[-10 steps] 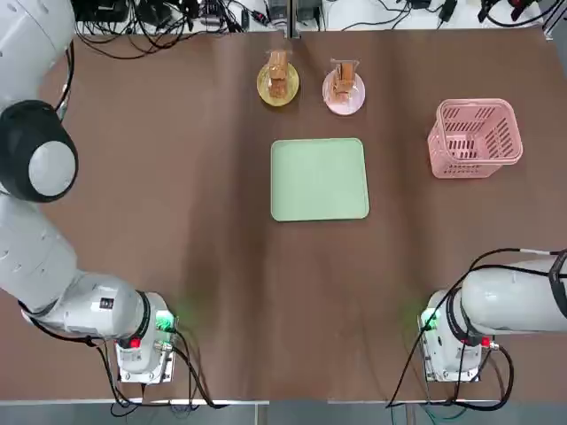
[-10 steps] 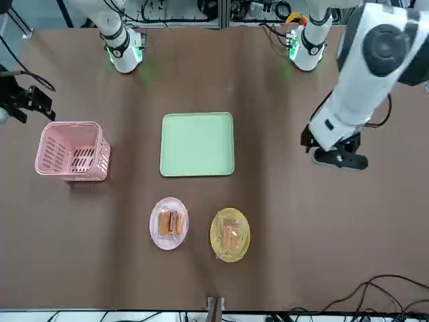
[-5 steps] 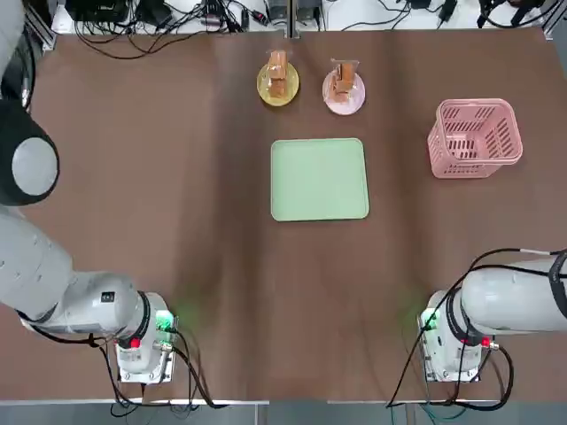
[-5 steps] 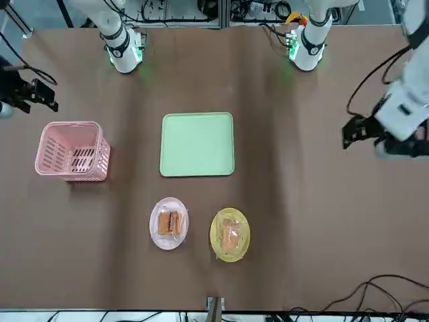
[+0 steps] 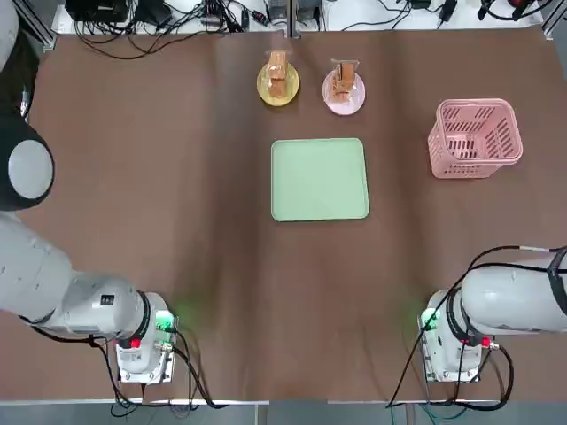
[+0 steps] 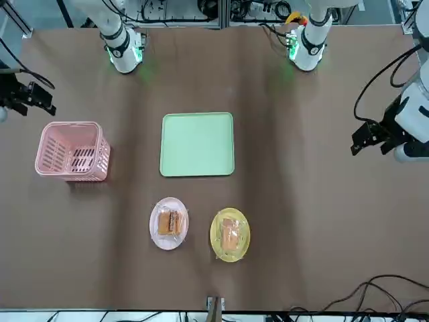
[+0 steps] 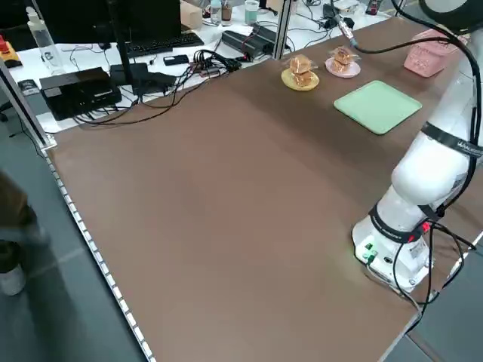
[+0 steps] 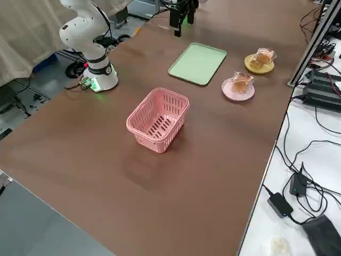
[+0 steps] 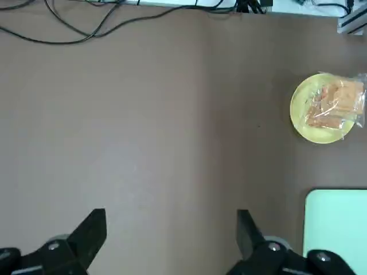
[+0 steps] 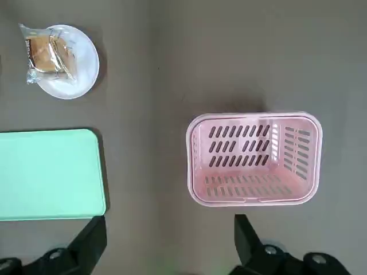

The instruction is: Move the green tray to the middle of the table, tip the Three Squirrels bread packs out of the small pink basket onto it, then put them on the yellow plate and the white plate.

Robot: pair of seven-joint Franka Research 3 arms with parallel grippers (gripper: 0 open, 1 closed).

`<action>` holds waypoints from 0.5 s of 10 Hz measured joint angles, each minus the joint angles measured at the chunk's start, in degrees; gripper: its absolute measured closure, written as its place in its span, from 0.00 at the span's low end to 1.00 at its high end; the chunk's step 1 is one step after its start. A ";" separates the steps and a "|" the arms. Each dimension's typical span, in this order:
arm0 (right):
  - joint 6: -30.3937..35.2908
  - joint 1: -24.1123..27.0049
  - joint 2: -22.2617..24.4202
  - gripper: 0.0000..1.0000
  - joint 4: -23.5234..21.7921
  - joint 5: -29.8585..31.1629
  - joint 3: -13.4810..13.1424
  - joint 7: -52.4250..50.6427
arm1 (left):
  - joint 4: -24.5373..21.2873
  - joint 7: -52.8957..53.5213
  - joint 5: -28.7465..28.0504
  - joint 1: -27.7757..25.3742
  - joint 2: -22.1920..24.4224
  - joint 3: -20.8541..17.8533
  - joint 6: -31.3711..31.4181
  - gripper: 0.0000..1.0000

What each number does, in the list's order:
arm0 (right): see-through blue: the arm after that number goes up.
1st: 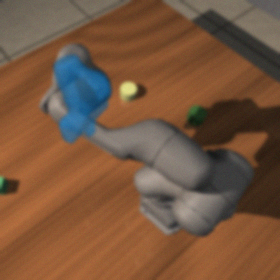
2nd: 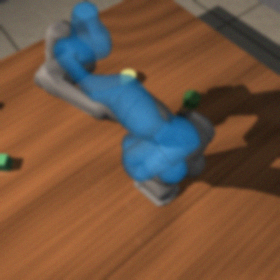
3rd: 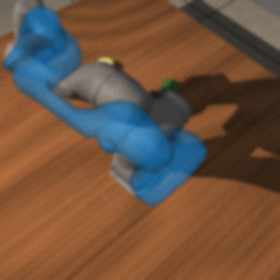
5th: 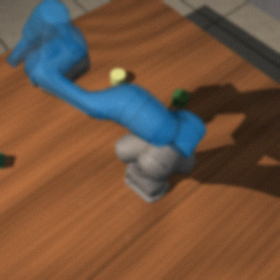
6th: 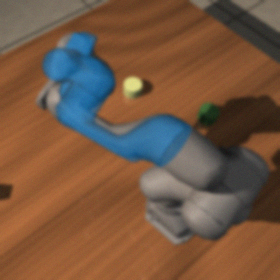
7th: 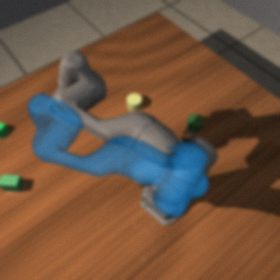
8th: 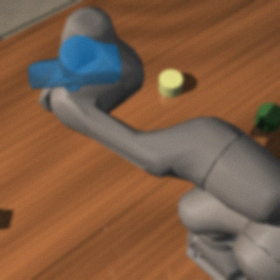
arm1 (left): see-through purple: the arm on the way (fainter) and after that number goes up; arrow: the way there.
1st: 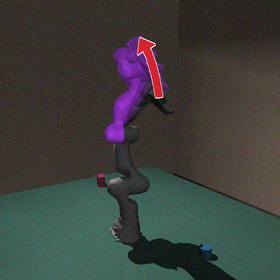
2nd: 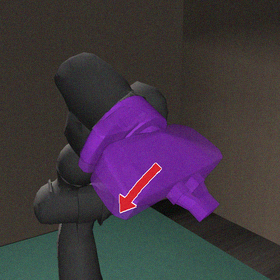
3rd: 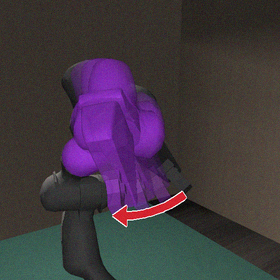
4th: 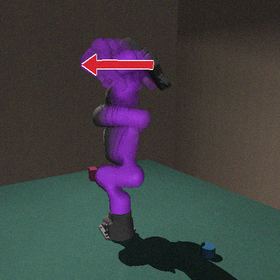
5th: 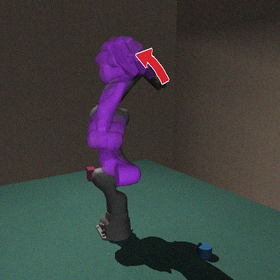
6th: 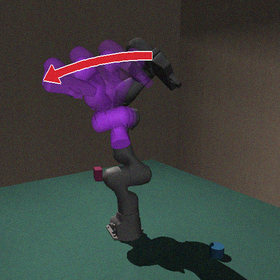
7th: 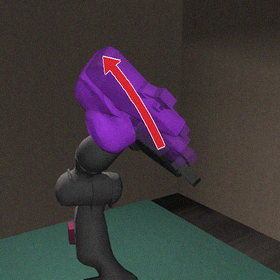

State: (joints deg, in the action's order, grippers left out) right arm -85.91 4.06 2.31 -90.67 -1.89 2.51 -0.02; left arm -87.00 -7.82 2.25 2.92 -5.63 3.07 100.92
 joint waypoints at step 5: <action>0.31 0.00 -0.01 0.01 0.04 0.00 0.28 0.05 | -3.39 -0.06 0.00 0.62 2.95 -0.69 1.13 0.00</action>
